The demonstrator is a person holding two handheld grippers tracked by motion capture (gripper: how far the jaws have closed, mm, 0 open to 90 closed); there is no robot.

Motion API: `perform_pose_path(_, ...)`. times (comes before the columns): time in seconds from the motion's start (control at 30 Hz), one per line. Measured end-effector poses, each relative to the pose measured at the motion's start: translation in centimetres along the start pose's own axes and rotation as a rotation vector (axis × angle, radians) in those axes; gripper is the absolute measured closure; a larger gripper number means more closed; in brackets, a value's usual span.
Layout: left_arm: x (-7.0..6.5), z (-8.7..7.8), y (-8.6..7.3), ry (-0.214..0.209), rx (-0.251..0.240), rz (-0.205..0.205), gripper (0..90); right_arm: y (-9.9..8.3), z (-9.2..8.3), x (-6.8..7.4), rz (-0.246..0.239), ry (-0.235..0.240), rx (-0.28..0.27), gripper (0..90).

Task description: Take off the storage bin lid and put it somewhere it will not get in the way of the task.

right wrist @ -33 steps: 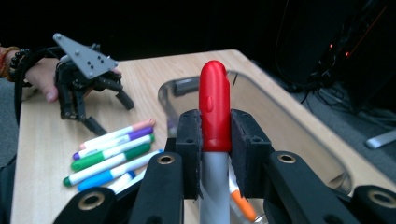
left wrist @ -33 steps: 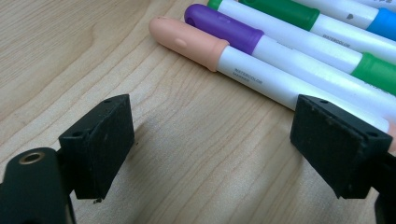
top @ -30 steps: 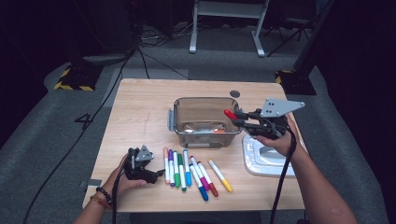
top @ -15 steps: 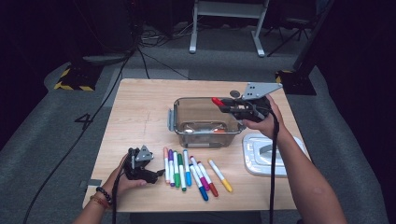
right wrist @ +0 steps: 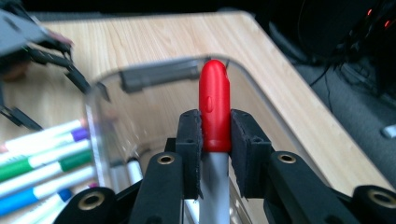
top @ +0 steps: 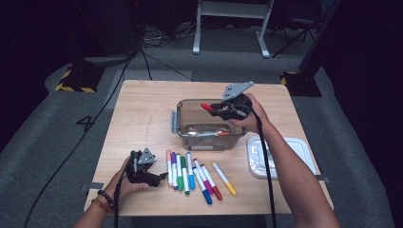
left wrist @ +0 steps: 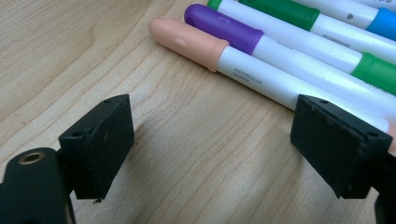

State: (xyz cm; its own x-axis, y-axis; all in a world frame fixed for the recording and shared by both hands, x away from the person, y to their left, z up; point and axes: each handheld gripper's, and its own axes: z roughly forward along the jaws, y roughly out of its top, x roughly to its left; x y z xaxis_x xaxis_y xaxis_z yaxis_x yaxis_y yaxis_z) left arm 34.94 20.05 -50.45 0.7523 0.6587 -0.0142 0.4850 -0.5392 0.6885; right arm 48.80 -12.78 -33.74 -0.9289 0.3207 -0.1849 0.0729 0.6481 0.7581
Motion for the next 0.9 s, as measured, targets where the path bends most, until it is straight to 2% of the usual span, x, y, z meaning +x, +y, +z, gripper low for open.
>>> perform_pose_path(0.17,0.0,0.0,0.0,-0.001,0.0,-0.002,14.0,-1.0,2.2,-0.8,-0.013,0.014,0.096,74.9)
perform_pose_path(0.33,0.0,0.0,0.0,-0.002,0.0,-0.001,14.0,-1.7,3.9,-1.0,-0.044,0.067,0.193,74.9)
perform_pose_path(0.4,0.0,0.0,0.0,-0.002,0.0,-0.001,14.1,-1.9,4.5,-0.9,-0.053,0.091,0.239,74.9)
perform_pose_path(0.53,0.0,0.0,0.0,-0.002,0.0,-0.001,14.0,-2.1,5.3,-0.4,-0.104,0.138,0.308,74.9)
perform_pose_path(0.67,0.0,0.0,0.0,-0.002,0.0,-0.001,14.1,-1.9,5.8,0.1,-0.134,0.163,0.391,74.8)
perform_pose_path(0.9,0.0,0.0,0.0,-0.002,0.0,-0.001,14.1,-1.9,6.4,0.8,-0.158,0.192,0.447,74.2)
